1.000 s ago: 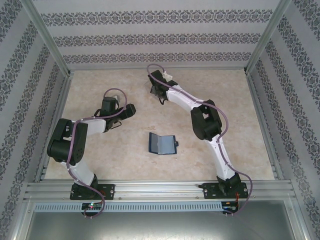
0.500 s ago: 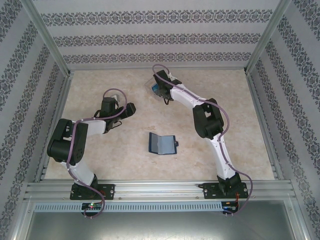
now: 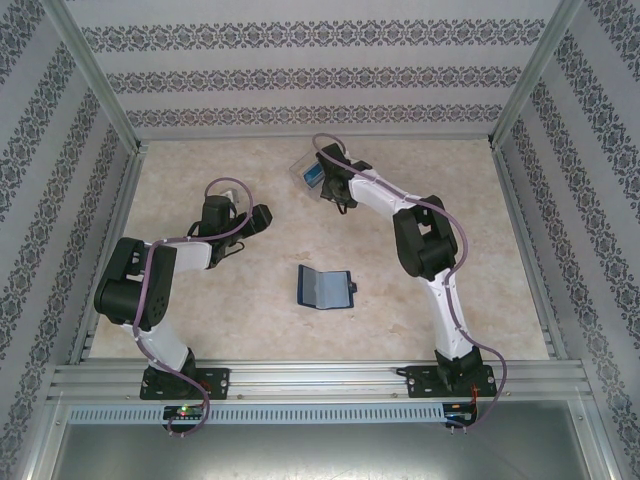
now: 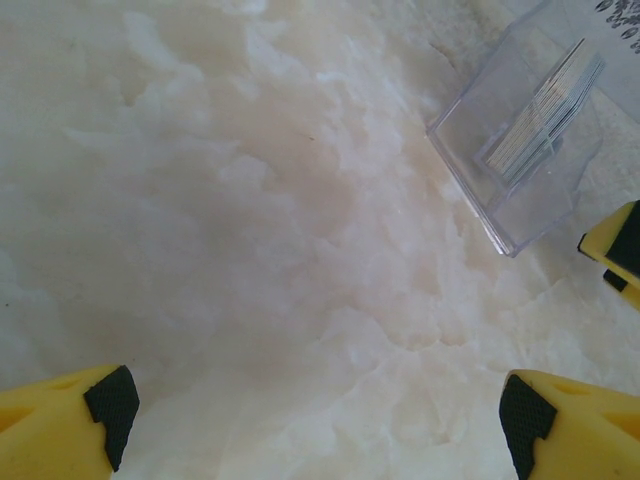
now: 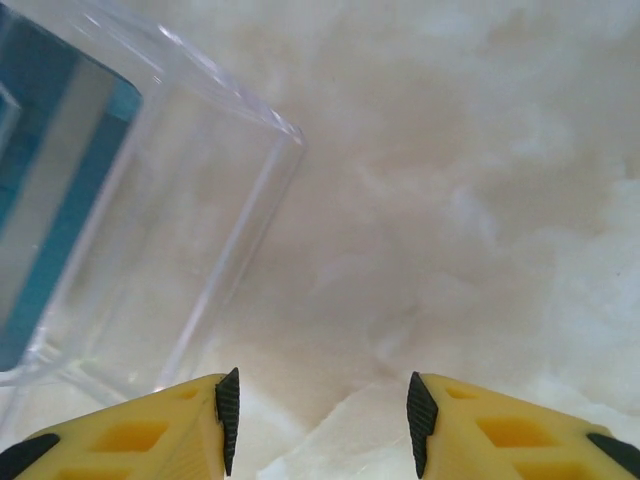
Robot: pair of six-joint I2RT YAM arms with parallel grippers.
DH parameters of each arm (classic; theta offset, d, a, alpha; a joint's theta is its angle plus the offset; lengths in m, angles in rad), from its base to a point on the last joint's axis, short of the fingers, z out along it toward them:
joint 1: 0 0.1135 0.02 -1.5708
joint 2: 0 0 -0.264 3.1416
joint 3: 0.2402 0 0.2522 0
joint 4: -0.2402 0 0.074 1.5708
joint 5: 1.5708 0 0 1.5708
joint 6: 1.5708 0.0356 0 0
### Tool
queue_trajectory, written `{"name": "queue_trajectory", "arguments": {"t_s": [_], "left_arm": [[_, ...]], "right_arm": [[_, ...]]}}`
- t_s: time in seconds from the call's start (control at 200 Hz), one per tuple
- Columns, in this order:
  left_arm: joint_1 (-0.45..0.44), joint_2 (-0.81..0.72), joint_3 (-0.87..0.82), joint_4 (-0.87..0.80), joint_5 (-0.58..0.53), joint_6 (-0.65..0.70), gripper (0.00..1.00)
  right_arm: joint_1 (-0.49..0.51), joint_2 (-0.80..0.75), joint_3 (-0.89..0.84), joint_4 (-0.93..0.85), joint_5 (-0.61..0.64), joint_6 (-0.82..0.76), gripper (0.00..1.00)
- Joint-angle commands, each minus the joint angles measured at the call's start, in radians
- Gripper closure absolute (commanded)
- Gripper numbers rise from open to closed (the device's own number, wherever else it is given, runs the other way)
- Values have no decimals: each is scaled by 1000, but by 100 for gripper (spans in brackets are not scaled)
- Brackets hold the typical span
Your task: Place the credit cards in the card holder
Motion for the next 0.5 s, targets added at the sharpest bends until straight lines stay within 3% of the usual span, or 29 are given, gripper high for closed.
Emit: {"name": "queue_trajectory", "arguments": {"t_s": [0.0, 0.18, 0.495], "left_arm": [[10, 6, -2, 56, 21, -12, 5], [11, 16, 1, 54, 20, -12, 5], [10, 17, 17, 22, 21, 10, 5]], "right_arm": [[-5, -8, 78, 10, -16, 27, 48], [8, 73, 198, -34, -15, 52, 46], [12, 152, 236, -68, -37, 91, 46]]}}
